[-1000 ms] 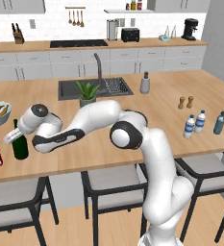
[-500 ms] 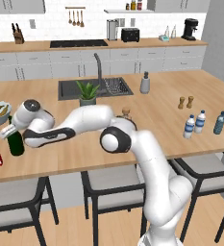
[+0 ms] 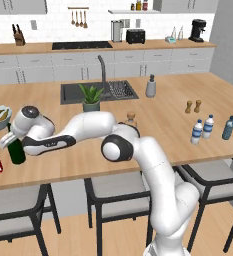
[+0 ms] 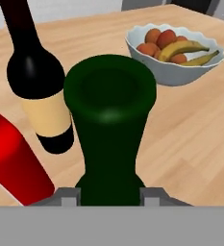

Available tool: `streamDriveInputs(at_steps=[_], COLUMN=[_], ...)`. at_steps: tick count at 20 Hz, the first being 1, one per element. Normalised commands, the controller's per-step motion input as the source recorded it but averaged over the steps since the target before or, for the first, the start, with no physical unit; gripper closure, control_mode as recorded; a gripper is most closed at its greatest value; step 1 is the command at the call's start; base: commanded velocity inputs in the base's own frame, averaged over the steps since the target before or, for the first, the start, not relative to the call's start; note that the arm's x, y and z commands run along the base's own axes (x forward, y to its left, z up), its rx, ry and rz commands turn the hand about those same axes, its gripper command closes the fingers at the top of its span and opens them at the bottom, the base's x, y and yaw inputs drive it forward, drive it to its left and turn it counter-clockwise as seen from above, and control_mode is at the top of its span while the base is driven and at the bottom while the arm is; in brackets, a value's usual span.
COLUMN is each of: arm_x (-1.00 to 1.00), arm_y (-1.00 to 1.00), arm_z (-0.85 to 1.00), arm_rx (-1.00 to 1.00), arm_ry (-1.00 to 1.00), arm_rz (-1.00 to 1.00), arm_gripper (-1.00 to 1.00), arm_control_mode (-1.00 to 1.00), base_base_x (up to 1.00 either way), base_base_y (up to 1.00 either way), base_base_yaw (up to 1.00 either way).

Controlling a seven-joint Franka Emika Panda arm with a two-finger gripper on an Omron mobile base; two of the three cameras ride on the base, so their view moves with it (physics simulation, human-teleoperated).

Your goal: Move the plastic bottles in the middle to the plastics group, and the glass bottles in the middle to the glass group.

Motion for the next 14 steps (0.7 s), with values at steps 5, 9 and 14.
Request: streamDriveInputs(at_steps=[5,9,14], arm_x=[0.0,0.0,0.02], arm_y=[0.0,0.0,0.0], arm_z=[-0.22,0.0,0.0], arm_rx=[0.0,0.0,0.07], arm_ry=[-0.13,0.0,0.0], arm_rz=[0.03,0.01,0.0], arm_gripper=[1.0,1.0,1.0], arm_control_mode=[-1.0,-1.0,-1.0], base_base_x=[0.0,0.0,0.0], base_base_y=[0.0,0.0,0.0], base_base_yaw=[0.0,0.0,0.0])
